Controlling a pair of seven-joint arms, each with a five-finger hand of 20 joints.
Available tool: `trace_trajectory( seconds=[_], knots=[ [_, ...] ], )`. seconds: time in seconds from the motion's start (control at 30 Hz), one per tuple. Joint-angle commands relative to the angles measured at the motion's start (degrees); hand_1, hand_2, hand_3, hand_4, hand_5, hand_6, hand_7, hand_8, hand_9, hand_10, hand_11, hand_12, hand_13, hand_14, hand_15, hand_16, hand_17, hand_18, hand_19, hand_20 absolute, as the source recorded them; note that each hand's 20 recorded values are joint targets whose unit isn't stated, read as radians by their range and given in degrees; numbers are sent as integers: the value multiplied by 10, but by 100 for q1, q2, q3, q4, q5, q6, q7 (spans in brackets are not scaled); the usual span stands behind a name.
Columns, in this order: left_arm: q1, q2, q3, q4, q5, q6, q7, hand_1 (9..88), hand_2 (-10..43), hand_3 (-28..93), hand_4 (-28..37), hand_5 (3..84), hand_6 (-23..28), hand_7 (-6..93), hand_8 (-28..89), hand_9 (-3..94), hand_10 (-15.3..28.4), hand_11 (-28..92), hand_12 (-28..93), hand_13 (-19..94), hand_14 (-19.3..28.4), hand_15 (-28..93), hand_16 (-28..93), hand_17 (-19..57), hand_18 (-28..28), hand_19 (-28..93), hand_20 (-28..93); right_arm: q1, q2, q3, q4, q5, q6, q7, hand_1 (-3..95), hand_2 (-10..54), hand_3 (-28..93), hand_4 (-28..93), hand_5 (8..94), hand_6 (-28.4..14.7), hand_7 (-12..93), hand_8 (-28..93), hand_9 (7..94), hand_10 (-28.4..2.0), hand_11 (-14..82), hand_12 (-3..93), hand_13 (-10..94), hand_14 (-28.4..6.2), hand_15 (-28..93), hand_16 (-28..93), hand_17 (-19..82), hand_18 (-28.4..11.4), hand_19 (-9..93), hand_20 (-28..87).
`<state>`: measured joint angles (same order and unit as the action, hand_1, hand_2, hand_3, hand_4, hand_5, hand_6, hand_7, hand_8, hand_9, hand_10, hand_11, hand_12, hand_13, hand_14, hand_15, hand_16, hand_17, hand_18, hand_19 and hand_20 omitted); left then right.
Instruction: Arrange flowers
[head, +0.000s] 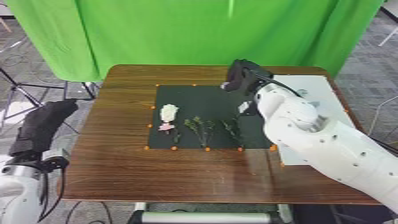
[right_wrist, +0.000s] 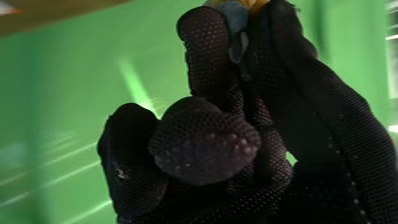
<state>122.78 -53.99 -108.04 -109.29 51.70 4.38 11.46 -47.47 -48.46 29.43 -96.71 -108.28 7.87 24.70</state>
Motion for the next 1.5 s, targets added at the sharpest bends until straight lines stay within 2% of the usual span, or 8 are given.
trace_trajectory(
  seconds=[0.03, 0.23, 0.37, 0.5, 0.73, 0.97, 1.23, 1.5],
  knots=[
    [-114, 58, 128, -134, 141, -183, -3, 213, -25, 652, -228, 503, 27, 152, -64, 445, 137, 166, 110, 303, 155, 76, 26, 19, 103, 15, 138, 623, -917, -609, 229, -216, -472, -426, 629, -95, 555, -191, 814, 18, 202, 60, 896, -115, 48, 351, 937, -2, 586, 266, 657, -120, 932, 543],
    [-130, 29, 220, -137, 135, -187, 21, 212, -25, 652, -228, 503, 27, 153, -64, 445, 137, 164, 110, 303, 155, 76, 26, 19, 103, 15, 138, 558, -1118, -743, 490, -410, -907, -511, 627, -95, 556, -195, 813, 22, 203, 56, 896, -110, 43, 350, 937, 0, 588, 267, 657, -120, 932, 546],
    [15, -26, 141, -196, 89, -133, 39, 212, -25, 650, -229, 503, 27, 151, -64, 445, 137, 165, 111, 303, 155, 76, 26, 19, 103, 15, 138, 572, -1256, -801, 718, -465, -1119, -514, 626, -95, 556, -198, 811, 23, 205, 56, 895, -109, 42, 348, 937, 0, 588, 267, 657, -119, 932, 547],
    [-9, -20, 169, -176, 46, -125, 28, 212, -25, 651, -228, 502, 27, 151, -63, 446, 138, 164, 111, 302, 156, 76, 26, 18, 103, 16, 138, 560, -1362, -830, 873, -521, -1115, -452, 623, -95, 558, -199, 808, 25, 207, 55, 893, -107, 41, 346, 937, 0, 587, 267, 657, -119, 932, 548],
    [-108, -39, 284, -143, 109, -223, -37, 211, -26, 651, -228, 503, 28, 149, -63, 445, 138, 163, 111, 301, 156, 75, 27, 17, 104, 17, 138, 491, -1532, -859, 1058, -572, -1221, -393, 616, -95, 559, -197, 801, 31, 205, 51, 885, -103, 36, 334, 937, -1, 586, 269, 657, -119, 932, 550],
    [-122, -30, 313, -127, 97, -212, -36, 209, -27, 651, -227, 501, 28, 148, -63, 444, 138, 161, 111, 300, 157, 75, 27, 16, 105, 17, 137, 489, -1629, -848, 1091, -614, -1223, -387, 604, -95, 564, -191, 796, 34, 199, 45, 876, -102, 40, 319, 937, -2, 582, 272, 652, -119, 932, 553],
    [-144, -14, 411, -119, 40, -223, -42, 209, -31, 655, -227, 397, 16, 131, -64, 422, 132, 156, 113, 296, 158, 73, 28, 14, 106, 22, 136, 433, -1722, -853, 1159, -698, -1273, -268, 593, -95, 567, -187, 787, 34, 192, 46, 863, -102, 50, 304, 937, -4, 581, 275, 652, -120, 932, 555],
    [-209, 2, 433, -101, 55, -295, -50, 210, -30, 652, -229, 386, 14, 137, -66, 418, 132, 157, 118, 295, 159, 72, 30, 13, 106, 21, 135, 396, -1682, -815, 1218, -709, -1330, -213, 568, -95, 561, -177, 733, 18, 183, 51, 791, -112, 90, 248, 930, -5, 575, 285, 644, -120, 932, 553]
  ],
)
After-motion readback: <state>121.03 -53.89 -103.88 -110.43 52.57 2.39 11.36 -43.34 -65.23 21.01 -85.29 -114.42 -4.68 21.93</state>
